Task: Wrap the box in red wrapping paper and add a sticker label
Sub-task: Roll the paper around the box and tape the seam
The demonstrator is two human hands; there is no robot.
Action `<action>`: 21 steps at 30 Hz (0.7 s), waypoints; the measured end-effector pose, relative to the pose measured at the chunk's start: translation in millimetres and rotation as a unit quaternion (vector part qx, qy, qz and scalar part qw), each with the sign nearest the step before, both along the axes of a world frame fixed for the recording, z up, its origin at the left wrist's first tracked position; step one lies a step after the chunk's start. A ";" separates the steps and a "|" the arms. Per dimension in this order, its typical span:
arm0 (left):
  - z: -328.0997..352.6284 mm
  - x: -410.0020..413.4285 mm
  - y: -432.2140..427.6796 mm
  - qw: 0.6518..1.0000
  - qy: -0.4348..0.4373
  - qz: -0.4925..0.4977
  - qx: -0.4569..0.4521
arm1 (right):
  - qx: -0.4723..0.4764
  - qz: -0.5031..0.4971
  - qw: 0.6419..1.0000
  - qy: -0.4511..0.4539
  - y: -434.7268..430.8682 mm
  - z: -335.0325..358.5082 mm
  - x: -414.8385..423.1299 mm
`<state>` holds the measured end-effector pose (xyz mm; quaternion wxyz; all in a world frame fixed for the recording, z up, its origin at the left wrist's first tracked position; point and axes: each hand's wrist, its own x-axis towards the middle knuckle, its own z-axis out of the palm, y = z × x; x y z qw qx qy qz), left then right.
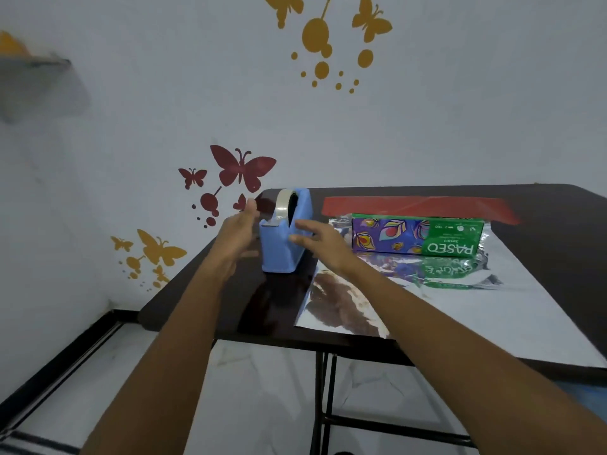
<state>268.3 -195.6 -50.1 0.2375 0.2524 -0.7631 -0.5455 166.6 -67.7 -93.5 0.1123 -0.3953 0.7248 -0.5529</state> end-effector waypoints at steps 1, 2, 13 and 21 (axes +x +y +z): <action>8.6 -3.0 -2.0 0.999 -0.023 0.016 -0.021 | -0.012 0.005 1.000 -0.015 -10.2 -3.3 1.1; 16.0 -7.2 -3.1 0.997 -0.057 0.022 -0.047 | -0.025 0.003 1.000 -0.019 -17.8 -6.4 1.6; 61.8 -25.5 -8.8 0.979 -0.181 -0.045 0.080 | -0.058 -0.061 0.996 0.039 -33.6 -16.7 0.2; 56.9 -4.1 1.8 0.990 -0.100 -0.034 0.094 | -0.059 -0.078 0.995 0.028 -34.6 -16.8 3.6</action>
